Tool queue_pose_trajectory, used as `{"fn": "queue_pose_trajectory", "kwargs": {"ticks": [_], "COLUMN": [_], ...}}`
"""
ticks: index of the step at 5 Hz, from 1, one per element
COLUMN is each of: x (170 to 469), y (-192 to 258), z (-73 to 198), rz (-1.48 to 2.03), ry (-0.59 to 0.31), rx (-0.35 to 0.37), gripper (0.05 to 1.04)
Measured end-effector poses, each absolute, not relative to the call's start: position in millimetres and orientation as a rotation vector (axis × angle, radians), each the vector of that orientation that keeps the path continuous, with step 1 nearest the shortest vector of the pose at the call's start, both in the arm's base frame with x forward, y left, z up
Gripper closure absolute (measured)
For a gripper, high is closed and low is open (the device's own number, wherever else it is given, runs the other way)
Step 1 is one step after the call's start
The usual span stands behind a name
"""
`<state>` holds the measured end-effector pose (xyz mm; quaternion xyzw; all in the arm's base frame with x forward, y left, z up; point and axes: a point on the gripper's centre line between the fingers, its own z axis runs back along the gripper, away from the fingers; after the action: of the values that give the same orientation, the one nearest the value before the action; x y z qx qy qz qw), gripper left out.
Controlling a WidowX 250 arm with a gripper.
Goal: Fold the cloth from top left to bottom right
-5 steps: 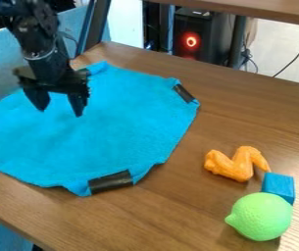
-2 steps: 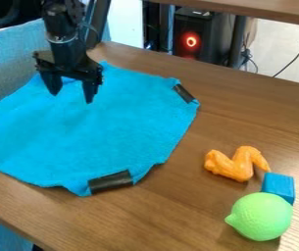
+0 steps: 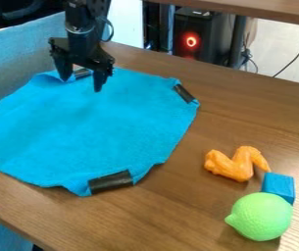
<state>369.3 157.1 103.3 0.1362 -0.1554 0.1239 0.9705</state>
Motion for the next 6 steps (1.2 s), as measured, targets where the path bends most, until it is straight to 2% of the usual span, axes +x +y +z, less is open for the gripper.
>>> {"fn": "queue_pose_trajectory", "kwargs": {"ticks": [1,4,6], "x": [380.6,413.1,422.2], "y": [161.9,188.0,191.7], "z": [108.0,93.7,91.9], "rz": [0.264,0.308,0.305], "ry": [-0.313,-0.266,-0.251], "rx": [0.286,0.314,0.301], "gripper": [0.084,0.084,0.084]}}
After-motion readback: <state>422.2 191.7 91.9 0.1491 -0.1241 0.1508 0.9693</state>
